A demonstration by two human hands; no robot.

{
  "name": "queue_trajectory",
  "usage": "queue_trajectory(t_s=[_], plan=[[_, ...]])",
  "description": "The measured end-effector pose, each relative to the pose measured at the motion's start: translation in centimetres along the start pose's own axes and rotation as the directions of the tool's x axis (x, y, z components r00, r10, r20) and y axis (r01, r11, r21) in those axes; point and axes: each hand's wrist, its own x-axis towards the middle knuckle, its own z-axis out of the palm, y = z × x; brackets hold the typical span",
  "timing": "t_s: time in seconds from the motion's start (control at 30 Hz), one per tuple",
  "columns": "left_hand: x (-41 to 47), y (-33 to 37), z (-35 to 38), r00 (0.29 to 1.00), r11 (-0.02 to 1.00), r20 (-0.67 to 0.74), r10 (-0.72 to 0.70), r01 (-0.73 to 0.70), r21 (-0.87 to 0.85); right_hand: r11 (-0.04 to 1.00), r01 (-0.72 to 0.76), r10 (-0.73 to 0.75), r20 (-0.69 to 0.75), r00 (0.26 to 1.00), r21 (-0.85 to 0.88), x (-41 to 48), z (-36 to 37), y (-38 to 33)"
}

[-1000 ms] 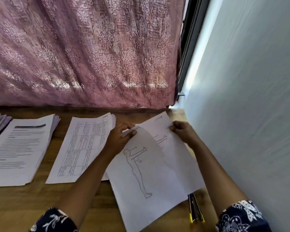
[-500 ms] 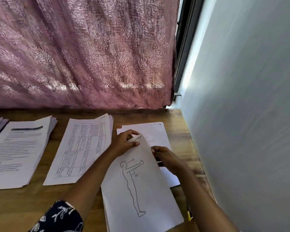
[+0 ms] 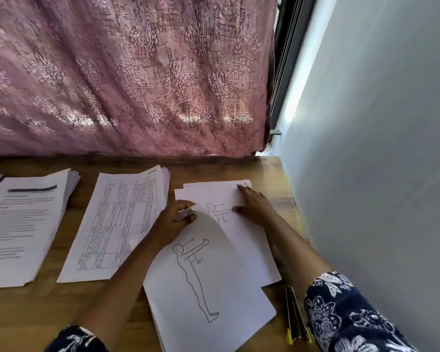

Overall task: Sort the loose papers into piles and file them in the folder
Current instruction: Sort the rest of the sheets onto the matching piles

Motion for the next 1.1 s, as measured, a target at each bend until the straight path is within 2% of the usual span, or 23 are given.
queue_trajectory(t_s=[0.2,0.33,0.47,0.57,0.7,0.8,0.87,0.9,0.97,1.03,1.1], plan=[[0.1,-0.4,0.1,0.999,1.0,-0.044,0.019,-0.019,0.006,0.995,0.069,-0.05,-0.237,0.97,0.071,-1.1,1.9,-0.7],[0.9,1.1,-0.1,0.995,0.997,-0.061,0.073,-0.073,0.003,0.966,0.118,-0.017,-0.399,0.917,0.23,-3.4,1.2,-2.9],[2.6,2.5,-0.5,0.984,0.983,-0.041,0.171,-0.168,0.07,0.87,0.105,0.06,-0.315,0.947,0.481,-5.8,-0.1,-3.6],[3.9,3.8,-0.5,0.984,0.981,0.021,0.176,-0.177,0.076,0.834,0.118,-0.006,-0.206,0.979,0.539,-7.5,-0.9,-3.5],[4.4,4.9,-0.3,0.986,0.989,0.093,0.139,-0.133,-0.068,0.789,0.096,-0.049,-0.094,0.994,0.606,-9.3,-1.5,-4.1],[4.4,4.8,-0.7,0.99,0.973,0.107,0.096,-0.071,-0.219,0.659,0.044,-0.002,-0.057,0.998,0.751,-9.1,-1.9,-3.8],[4.5,4.7,-1.0,0.984,0.955,0.155,0.087,-0.038,-0.295,0.575,0.026,0.085,-0.092,0.992,0.818,-7.9,-2.0,-3.3],[4.6,4.7,-1.1,0.982,0.957,0.174,0.077,-0.023,-0.291,0.616,0.015,0.146,-0.133,0.98,0.788,-7.0,-2.0,-2.9],[5.1,4.5,-1.3,0.98,0.972,0.194,0.04,0.007,-0.234,0.795,-0.05,0.218,-0.208,0.953,0.605,-4.6,-2.1,-1.7],[5.4,4.5,-1.3,0.978,0.982,0.208,0.018,0.022,-0.187,0.912,-0.104,0.201,-0.212,0.956,0.396,-2.3,-2.2,-0.6],[5.8,4.4,-1.1,0.976,0.985,0.216,0.013,0.025,-0.173,0.972,-0.108,0.139,-0.139,0.98,0.208,-0.4,-1.8,0.1]])
